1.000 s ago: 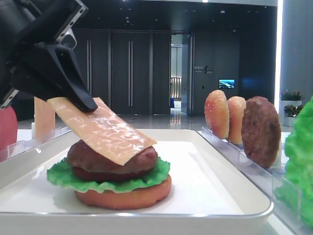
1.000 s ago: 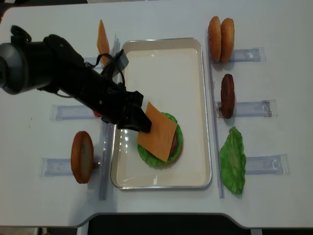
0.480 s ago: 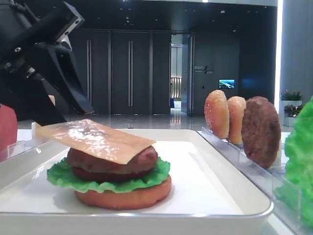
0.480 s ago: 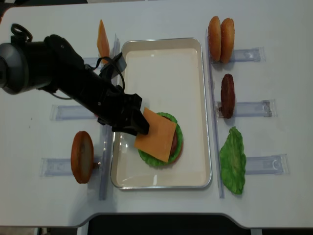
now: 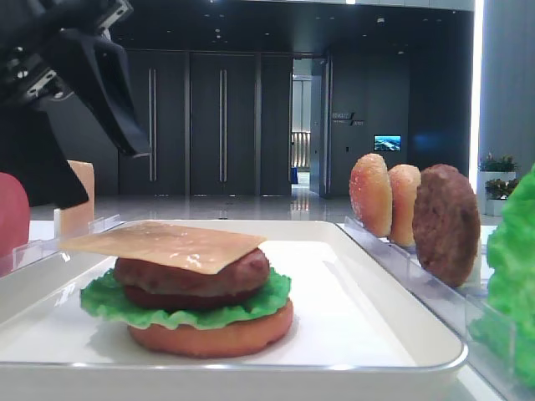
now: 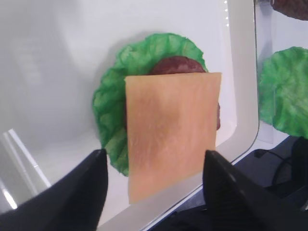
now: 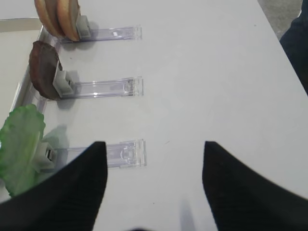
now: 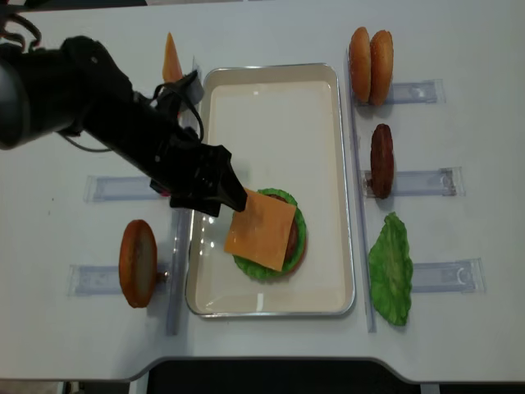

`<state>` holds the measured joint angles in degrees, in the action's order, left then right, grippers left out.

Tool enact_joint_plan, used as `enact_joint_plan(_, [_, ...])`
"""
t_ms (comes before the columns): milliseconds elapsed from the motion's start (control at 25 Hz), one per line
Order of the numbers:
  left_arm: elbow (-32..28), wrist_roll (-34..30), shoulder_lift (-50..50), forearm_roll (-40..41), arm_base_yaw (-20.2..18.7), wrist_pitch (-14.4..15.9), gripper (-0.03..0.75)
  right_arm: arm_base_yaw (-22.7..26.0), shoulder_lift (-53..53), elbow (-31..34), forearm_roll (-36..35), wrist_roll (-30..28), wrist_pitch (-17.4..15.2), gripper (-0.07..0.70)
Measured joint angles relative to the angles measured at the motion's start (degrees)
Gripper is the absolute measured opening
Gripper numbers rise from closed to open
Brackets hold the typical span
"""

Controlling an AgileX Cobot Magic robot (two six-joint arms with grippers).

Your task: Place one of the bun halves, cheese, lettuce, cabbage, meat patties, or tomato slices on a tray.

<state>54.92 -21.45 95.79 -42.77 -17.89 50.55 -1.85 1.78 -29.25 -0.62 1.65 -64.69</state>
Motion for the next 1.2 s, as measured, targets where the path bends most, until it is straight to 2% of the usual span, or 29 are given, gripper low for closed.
enact_joint_plan(160, [2.98,6.46,-2.29,8.84,0.00,3.75,0.476,0.00,0.00,0.00,0.00,0.00,0.00,0.416])
enact_joint_plan(480, [11.54,19.20,-6.06,27.12,0.00,17.77,0.475,0.00,0.00,0.00,0.00,0.00,0.00,0.416])
enact_joint_plan(600, [13.03,21.45,-6.97,30.72,0.00,18.58,0.475,0.00,0.00,0.00,0.00,0.00,0.00,0.416])
enact_joint_plan(840, [13.14,21.93,-7.99,34.04,0.00,19.07,0.474,0.00,0.00,0.00,0.00,0.00,0.00,0.416])
enact_joint_plan(1120, [13.14,22.05,-8.04,47.00,0.00,19.07,0.474,0.00,0.00,0.00,0.00,0.00,0.00,0.416])
enact_joint_plan(1200, [13.14,22.22,-8.04,48.29,0.68,19.07,0.474,0.00,0.00,0.00,0.00,0.00,0.00,0.416])
